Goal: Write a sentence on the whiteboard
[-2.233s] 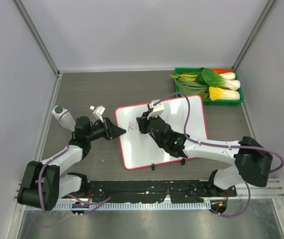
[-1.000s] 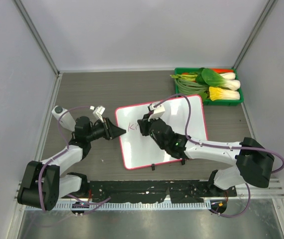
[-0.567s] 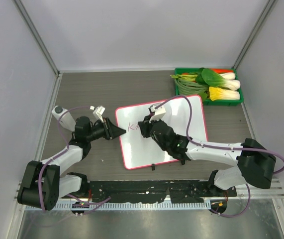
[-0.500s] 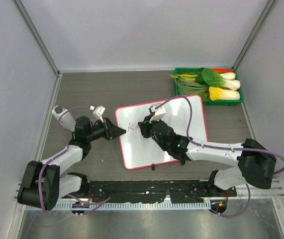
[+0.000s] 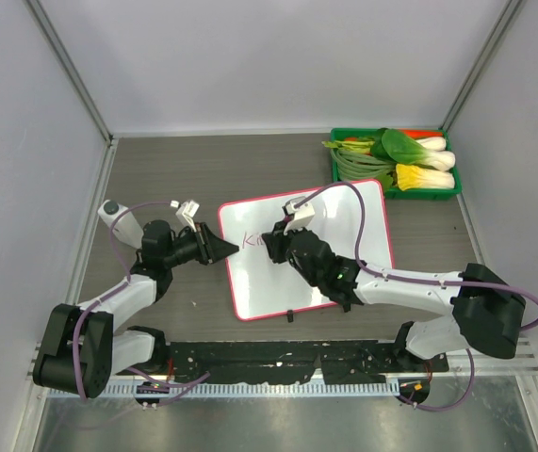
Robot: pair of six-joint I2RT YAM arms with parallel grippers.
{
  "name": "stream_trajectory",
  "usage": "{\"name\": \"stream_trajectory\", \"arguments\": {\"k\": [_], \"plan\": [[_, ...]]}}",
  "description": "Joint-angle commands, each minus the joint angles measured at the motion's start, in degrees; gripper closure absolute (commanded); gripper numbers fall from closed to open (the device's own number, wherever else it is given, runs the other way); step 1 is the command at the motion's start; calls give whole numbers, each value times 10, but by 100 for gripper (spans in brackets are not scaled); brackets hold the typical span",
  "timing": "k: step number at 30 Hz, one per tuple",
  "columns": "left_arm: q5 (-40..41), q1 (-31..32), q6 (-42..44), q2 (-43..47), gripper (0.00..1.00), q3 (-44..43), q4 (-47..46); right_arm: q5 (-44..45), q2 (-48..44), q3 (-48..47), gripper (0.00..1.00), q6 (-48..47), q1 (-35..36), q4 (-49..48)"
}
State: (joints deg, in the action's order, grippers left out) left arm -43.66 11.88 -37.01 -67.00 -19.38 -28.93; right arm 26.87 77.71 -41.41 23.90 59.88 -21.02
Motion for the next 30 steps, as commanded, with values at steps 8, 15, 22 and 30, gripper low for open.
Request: {"name": "stream_trajectory", "arguments": {"k": [8, 15, 22, 30], "plan": [[-7, 11, 34, -6, 100, 7, 4, 37, 1, -21, 99, -9, -1, 2], [-7, 11, 34, -5, 100, 8, 4, 51, 13, -33, 98, -7, -2, -3], [-7, 12, 35, -2, 100, 8, 6, 55, 22, -43, 98, -9, -2, -5], [-6, 11, 37, 0, 100, 8, 8, 75, 15, -40, 99, -7, -6, 10]]}}
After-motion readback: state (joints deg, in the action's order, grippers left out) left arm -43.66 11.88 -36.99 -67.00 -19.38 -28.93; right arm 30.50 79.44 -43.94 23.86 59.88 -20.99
